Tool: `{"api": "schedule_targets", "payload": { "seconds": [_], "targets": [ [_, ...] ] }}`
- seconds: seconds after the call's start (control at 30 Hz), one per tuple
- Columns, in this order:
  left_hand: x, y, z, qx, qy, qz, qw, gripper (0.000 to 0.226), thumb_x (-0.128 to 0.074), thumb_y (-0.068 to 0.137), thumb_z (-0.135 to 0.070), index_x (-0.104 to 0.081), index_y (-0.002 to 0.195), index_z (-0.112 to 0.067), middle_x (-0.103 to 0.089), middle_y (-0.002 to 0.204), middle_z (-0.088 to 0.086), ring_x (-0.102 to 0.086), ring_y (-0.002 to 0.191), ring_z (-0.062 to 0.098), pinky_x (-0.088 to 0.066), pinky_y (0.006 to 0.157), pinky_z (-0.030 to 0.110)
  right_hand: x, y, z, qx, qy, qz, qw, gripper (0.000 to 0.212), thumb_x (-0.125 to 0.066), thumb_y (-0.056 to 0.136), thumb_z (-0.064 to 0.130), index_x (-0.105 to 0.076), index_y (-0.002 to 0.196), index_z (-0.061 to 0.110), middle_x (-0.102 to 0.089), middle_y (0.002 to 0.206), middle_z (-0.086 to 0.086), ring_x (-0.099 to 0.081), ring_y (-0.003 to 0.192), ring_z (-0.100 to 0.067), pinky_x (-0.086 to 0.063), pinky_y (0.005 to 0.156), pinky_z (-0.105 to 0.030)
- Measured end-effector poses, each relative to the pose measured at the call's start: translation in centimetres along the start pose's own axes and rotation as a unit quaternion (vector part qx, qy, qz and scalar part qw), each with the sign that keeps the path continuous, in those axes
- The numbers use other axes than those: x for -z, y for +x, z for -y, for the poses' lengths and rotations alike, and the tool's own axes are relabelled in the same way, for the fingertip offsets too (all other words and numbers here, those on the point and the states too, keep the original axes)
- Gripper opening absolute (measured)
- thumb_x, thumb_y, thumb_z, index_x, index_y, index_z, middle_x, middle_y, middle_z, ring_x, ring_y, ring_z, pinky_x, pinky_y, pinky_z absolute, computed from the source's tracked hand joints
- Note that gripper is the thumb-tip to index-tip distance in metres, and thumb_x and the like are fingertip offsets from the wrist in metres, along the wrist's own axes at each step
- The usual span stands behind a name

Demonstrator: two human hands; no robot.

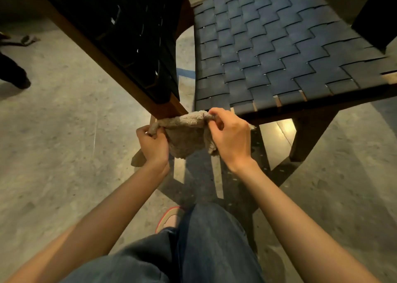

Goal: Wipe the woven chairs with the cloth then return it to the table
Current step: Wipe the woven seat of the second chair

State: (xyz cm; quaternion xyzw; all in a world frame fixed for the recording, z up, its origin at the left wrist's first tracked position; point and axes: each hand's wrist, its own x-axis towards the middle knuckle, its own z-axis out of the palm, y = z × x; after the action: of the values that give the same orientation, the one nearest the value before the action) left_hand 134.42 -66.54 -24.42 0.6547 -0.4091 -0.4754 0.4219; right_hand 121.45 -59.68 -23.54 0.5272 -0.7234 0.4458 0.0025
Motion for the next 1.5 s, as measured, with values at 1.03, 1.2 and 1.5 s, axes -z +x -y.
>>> {"api": "schedule_targets", "payload": {
  "seconds": [1.03,1.2,1.5],
  "targets": [
    [13.8,1.0,-28.8,-0.284,-0.341,-0.038,0.895,0.027,-0.063,0.09,-0.03,-0.05,0.113,-0.027,-0.06,0.115,0.0,-0.061,0.101,0.01,-0.055,0.083,0.023,4.0,17.6,29.4,0.066,0.356,0.0,0.932,0.028,-0.058,0.094,0.019,-0.062,0.119,0.007,-0.066,0.112,-0.012,-0.061,0.102,-0.02,-0.053,0.089,-0.038],
    [13.4,1.1,-27.7,-0.315,-0.284,-0.065,0.903,0.027,-0.065,0.088,-0.03,-0.05,0.11,-0.027,-0.06,0.112,0.003,-0.061,0.098,0.008,-0.054,0.081,0.02,1.8,16.3,27.6,0.153,0.259,0.034,0.953,0.04,-0.059,0.093,0.026,-0.052,0.13,0.014,-0.046,0.129,-0.016,-0.043,0.116,-0.035,-0.044,0.09,-0.05],
    [9.3,1.9,-15.4,-0.261,-0.167,-0.015,0.951,0.022,-0.067,0.087,-0.021,-0.052,0.094,-0.035,-0.061,0.097,-0.014,-0.062,0.091,0.005,-0.053,0.073,0.013,-1.0,9.8,16.3,0.157,0.183,0.039,0.97,0.032,-0.052,0.09,0.026,-0.03,0.113,0.03,-0.051,0.121,-0.023,-0.052,0.107,-0.033,-0.049,0.084,-0.038]
  ]
}}
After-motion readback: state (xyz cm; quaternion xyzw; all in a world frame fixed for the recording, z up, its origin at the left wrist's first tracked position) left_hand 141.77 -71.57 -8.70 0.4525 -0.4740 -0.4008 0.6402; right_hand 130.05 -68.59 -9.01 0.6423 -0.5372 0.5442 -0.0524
